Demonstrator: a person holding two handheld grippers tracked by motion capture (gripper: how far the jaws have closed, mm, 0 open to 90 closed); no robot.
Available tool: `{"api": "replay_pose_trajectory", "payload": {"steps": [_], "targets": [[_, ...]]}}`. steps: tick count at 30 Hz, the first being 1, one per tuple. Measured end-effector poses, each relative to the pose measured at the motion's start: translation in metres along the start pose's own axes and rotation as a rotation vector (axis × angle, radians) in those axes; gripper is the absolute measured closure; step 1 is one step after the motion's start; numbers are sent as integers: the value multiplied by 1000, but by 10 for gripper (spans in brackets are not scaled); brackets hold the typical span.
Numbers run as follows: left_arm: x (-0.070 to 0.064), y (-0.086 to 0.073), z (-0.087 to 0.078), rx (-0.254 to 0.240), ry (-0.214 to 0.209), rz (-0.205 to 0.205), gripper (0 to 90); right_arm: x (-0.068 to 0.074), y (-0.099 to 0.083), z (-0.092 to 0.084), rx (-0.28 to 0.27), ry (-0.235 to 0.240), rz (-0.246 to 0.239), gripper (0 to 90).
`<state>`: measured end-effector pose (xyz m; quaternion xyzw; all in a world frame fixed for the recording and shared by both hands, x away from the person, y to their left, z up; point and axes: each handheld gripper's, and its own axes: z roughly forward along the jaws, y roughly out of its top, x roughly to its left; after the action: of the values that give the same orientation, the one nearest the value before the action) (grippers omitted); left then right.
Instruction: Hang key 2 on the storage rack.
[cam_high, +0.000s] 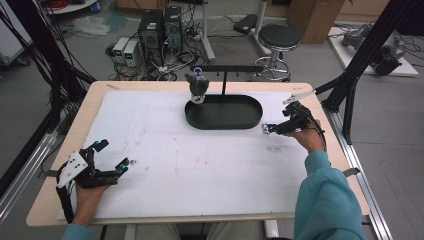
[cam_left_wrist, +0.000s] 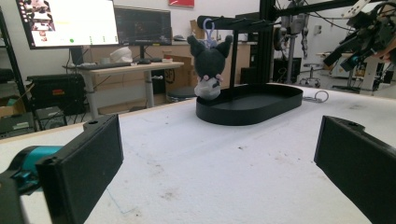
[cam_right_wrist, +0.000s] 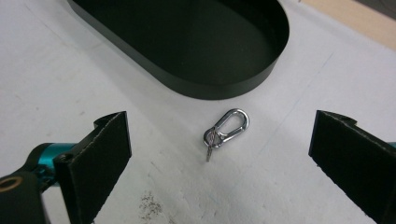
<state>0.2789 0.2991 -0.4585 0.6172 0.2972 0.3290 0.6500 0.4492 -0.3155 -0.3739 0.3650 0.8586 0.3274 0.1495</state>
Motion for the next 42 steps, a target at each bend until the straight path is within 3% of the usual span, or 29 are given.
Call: {"api": "replay_pose_trajectory", "payload": {"steps": [11,13,19,32,42], "targets": [[0,0,0,0,0,-3,17,-2,-1,20,74,-8,-1,81],[0,0,0,-3,1,-8,17,-3,-1,21,76,4,4,148],[0,0,0,-2,0,-6,17,-5,-2,26,109,-4,15,193],[0,0,0,-2,-2,-3,17,-6,-3,33,174,-19,27,466],[0,0,0,0,-2,0,17,-4,-3,38,203,14,22,653]]}}
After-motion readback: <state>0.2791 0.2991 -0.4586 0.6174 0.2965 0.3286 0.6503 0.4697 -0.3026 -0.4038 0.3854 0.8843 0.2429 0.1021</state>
